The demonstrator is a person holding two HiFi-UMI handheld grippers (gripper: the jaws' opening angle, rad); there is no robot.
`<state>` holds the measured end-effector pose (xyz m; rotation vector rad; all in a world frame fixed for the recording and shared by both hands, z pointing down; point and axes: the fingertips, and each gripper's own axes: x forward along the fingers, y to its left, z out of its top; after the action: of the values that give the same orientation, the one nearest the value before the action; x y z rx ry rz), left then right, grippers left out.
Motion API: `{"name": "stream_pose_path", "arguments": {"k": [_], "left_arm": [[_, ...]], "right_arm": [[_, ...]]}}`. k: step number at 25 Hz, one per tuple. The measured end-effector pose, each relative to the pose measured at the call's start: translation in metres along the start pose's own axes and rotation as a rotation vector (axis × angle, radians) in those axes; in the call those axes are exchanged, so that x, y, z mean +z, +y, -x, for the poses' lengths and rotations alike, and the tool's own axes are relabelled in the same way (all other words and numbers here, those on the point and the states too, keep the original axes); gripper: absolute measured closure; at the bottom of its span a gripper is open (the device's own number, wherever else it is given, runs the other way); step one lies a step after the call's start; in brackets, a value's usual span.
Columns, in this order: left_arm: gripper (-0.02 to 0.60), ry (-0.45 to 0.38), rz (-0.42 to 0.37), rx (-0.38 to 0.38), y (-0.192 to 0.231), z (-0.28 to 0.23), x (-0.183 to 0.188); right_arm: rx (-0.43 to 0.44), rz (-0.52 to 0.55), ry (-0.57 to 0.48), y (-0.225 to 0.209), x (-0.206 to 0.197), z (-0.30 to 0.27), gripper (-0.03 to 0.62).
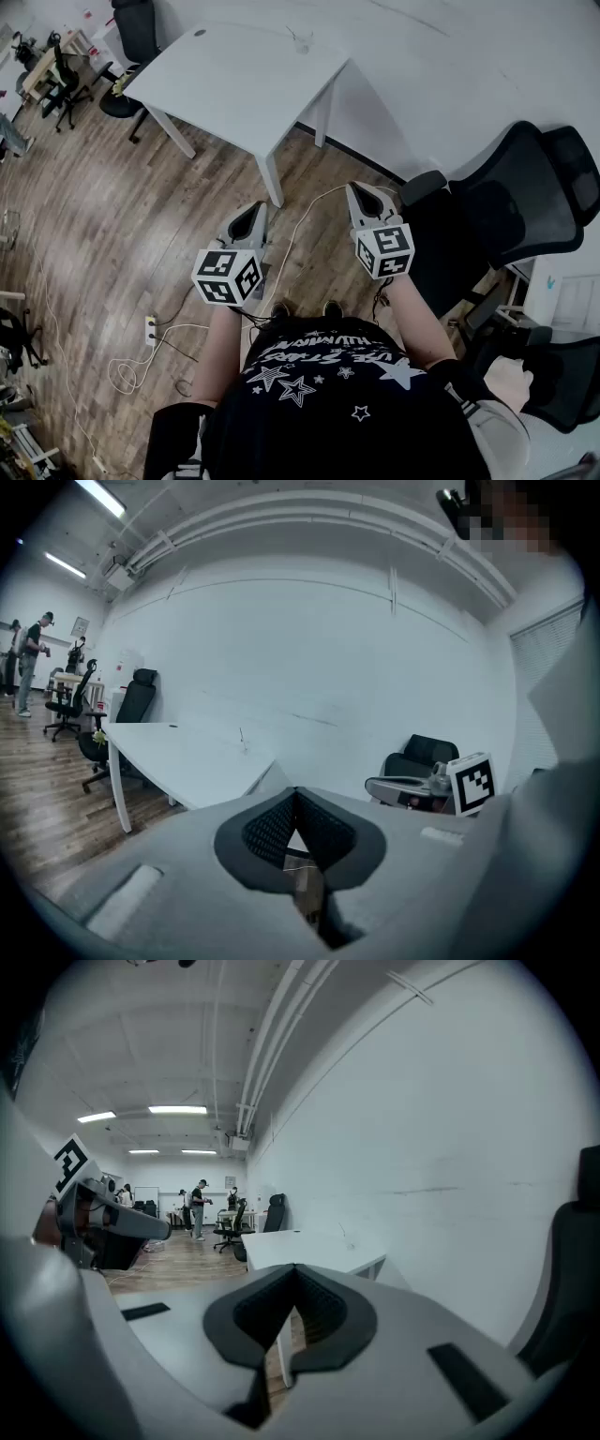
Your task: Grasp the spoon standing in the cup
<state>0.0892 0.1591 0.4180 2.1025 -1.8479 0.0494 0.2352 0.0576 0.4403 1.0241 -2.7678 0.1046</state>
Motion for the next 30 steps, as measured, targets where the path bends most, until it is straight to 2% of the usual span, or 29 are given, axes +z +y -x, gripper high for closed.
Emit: {"name": "stream_pose_path", "arguments": {"k": [5,14,18,30], "left_arm": [[0.574,-0.01,-0.014,0.01,0.011,0.012,0.002],[0.574,-0.02,-0.015,-0.011,0.025,0.021,0.005],[0.574,-0.011,-0.012,-0.02,0.035,0.028,0.003],[0.574,0.02,0.011,-0.017,0.112,0.068,-0.006]], "right_arm": [[0.01,0.017,-0.019,0.015,0.007,-0.002,0.585],[-0.022,0.022,-0.009,0.029,0.008,-0.003,0.585],[-0.03,0.023,-0.057,0.039,0.014,-0.005,0.585],[-0.097,-0.018,-0.031,0.086,0.008,-0.04,0.585]]}}
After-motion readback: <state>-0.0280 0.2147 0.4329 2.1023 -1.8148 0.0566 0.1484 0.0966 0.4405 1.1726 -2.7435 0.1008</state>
